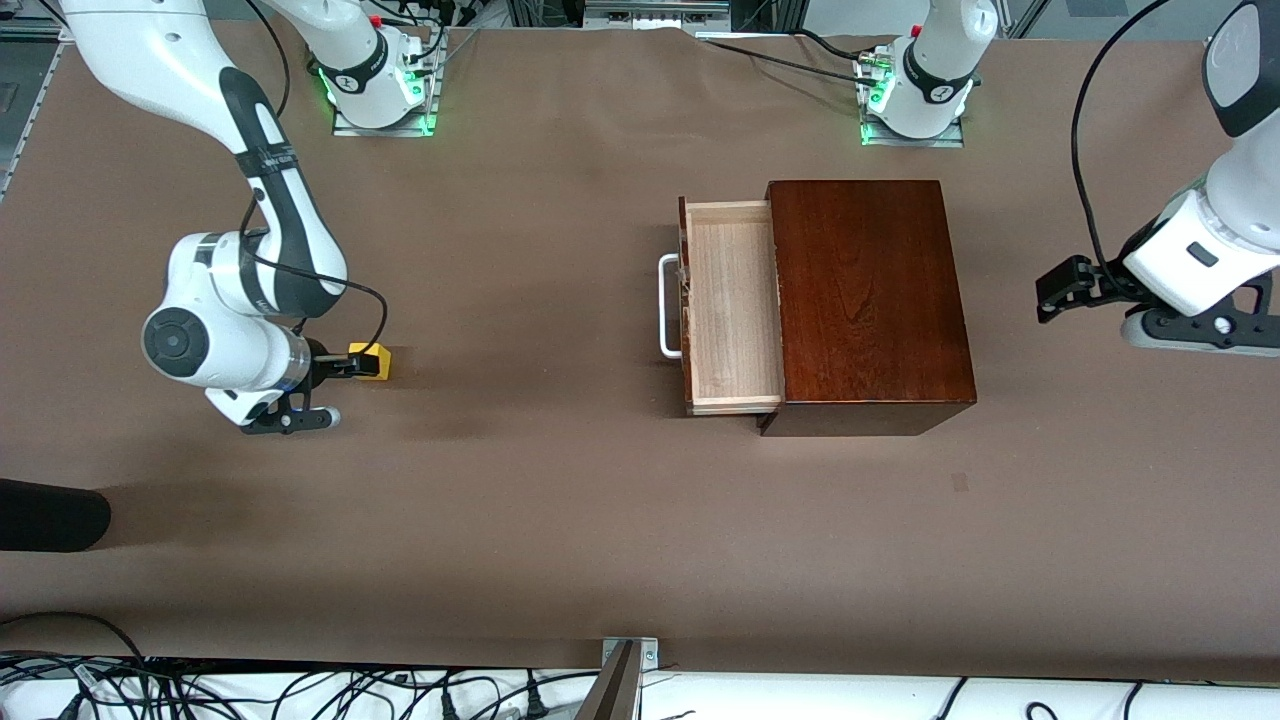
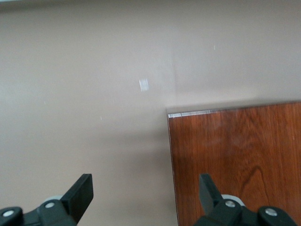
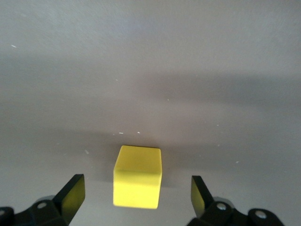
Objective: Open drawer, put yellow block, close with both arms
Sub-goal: 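Grasp the yellow cube with the right gripper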
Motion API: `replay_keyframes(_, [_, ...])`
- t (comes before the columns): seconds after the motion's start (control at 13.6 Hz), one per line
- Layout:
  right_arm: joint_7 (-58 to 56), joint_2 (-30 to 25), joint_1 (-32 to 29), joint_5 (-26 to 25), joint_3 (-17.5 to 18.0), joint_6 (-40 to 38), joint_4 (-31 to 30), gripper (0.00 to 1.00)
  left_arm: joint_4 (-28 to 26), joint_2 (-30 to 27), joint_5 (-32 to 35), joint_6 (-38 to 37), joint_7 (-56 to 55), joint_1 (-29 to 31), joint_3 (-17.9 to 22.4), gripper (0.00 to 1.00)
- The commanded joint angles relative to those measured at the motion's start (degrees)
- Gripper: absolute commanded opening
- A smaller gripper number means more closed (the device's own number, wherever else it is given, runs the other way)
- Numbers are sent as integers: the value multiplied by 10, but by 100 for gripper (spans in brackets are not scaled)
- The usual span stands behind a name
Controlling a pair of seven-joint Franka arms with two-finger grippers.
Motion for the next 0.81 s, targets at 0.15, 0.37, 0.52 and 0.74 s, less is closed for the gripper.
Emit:
replay_keyframes(0.15, [9, -24, 1, 39, 2, 80, -89, 100, -57, -56, -14, 3, 4, 0, 7, 100])
replay_keyframes(0.37, [10, -28, 2, 39, 4, 97, -109, 92, -53, -57, -14, -2, 3, 1, 8, 100])
replay_keyframes(0.52, [10, -28, 2, 39, 6, 115, -123, 73, -53, -61, -14, -18, 5, 1, 8, 100])
replay_keyframes(0.74, [9, -29, 2, 39, 10, 126, -128, 23, -54, -61, -14, -23, 4, 2, 9, 100])
